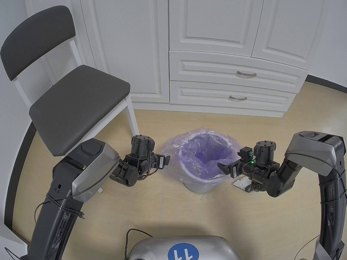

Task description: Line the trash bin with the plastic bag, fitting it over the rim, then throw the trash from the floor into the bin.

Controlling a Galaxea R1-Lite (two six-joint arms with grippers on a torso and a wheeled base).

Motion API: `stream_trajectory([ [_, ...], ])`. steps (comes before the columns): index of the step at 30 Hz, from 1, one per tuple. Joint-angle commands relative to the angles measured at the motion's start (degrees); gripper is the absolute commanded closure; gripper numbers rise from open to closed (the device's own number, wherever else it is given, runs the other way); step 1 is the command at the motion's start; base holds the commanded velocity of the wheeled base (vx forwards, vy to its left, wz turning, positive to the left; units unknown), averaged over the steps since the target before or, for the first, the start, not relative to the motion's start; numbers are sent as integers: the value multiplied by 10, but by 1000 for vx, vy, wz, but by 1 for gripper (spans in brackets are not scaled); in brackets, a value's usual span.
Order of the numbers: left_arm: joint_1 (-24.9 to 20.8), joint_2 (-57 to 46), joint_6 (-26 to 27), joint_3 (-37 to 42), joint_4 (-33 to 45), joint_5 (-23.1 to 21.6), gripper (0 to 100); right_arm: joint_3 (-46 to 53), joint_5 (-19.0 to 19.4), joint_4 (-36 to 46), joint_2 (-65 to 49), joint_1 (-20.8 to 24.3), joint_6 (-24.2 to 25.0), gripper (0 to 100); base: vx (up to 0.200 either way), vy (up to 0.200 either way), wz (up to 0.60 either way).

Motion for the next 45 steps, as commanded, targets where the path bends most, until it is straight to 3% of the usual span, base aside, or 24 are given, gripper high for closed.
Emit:
stream_trajectory([
  [1,9,20,1,-25,11,0,0,40,11,5,-73,-15,-13,0,0,0,0],
  [5,11,31,1,-54,41,0,0,47,32,11,-84,-37,-22,0,0,0,0],
  [10,9,45,1,-73,66,0,0,33,40,114,-73,-76,-81,0,0,0,0],
  [20,9,96,2,-182,158,-1,0,-62,43,180,57,-95,-94,0,0,0,0],
  [29,10,103,3,-208,195,-8,0,-157,68,289,88,-97,-99,0,0,0,0],
  [32,12,103,5,-208,219,-19,0,-218,92,361,99,-96,-100,0,0,0,0],
  [39,15,98,5,-208,227,-36,0,-388,90,506,148,-103,-159,0,0,0,0],
  [42,15,96,4,-208,231,-35,0,-388,90,547,137,-106,-178,0,0,0,0],
  [45,14,96,4,-208,231,-35,0,-307,94,564,65,-121,-215,0,0,0,0],
])
